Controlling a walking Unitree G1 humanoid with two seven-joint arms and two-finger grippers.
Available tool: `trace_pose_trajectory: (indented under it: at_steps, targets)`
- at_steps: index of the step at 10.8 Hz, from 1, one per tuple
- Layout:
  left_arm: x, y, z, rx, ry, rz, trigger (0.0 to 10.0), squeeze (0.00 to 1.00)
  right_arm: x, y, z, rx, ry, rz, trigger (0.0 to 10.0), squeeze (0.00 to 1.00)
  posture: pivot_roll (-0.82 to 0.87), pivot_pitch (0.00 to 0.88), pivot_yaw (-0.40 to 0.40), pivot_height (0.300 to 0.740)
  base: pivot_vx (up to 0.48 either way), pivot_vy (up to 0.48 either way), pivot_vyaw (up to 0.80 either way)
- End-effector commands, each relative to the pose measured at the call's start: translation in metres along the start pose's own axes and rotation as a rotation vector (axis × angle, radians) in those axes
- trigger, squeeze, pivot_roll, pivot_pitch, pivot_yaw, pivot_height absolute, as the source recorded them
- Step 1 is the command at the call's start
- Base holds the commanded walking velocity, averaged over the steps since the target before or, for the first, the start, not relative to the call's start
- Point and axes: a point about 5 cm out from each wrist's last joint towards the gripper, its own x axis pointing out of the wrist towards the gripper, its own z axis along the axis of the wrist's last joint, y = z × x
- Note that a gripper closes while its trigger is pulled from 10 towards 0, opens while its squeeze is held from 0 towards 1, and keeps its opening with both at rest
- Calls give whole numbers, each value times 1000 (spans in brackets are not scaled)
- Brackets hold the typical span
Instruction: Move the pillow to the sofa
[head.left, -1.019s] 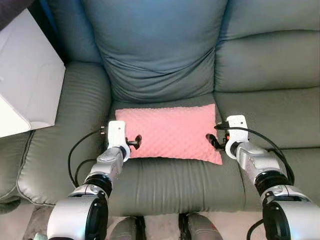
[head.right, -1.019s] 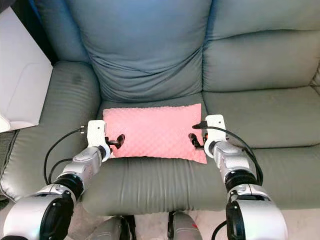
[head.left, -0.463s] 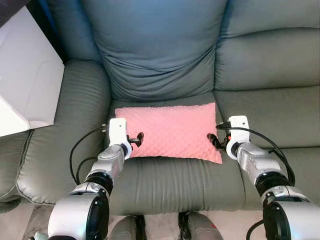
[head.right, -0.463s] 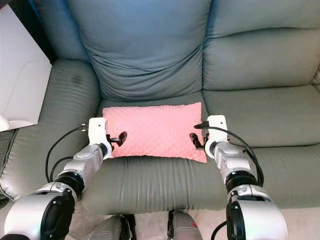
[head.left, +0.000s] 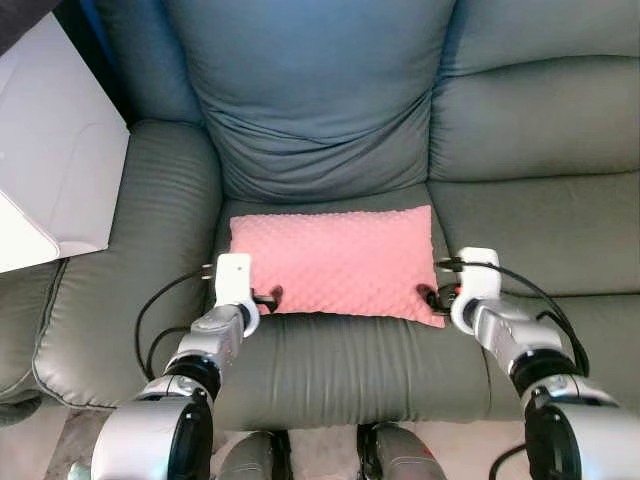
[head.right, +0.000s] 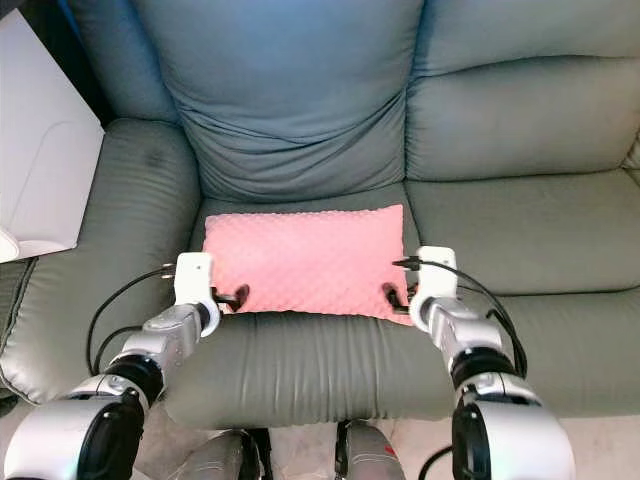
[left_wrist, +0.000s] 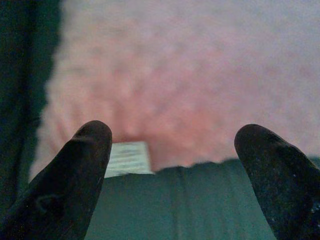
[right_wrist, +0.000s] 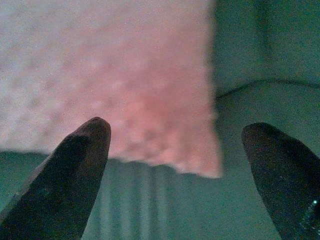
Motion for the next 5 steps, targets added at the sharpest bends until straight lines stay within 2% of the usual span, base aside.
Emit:
trace_pose_trajectory:
  at_steps: [1, 3, 4, 5]
  targets:
    - [-1, 0, -8, 29, 49, -28, 10000, 0, 2, 11, -16, 11, 81, 92, 10000, 0, -120, 287, 76, 740, 0, 0, 0]
    - [-3, 1, -21, 36, 91, -42, 10000, 0, 1, 5, -32, 27, 132, 59, 10000, 0, -116, 288, 77, 740, 0, 0, 0]
    - [-4, 2, -33, 17, 140, -33, 10000, 0, 0, 2, -39, 18, 167, 46, 10000, 0, -111, 286, 77, 740, 0, 0, 0]
    - [-5, 1, -38, 38, 163, -39, 10000, 0, 0, 1, -44, 14, 199, 43, 10000, 0, -112, 284, 75, 740, 0, 0, 0]
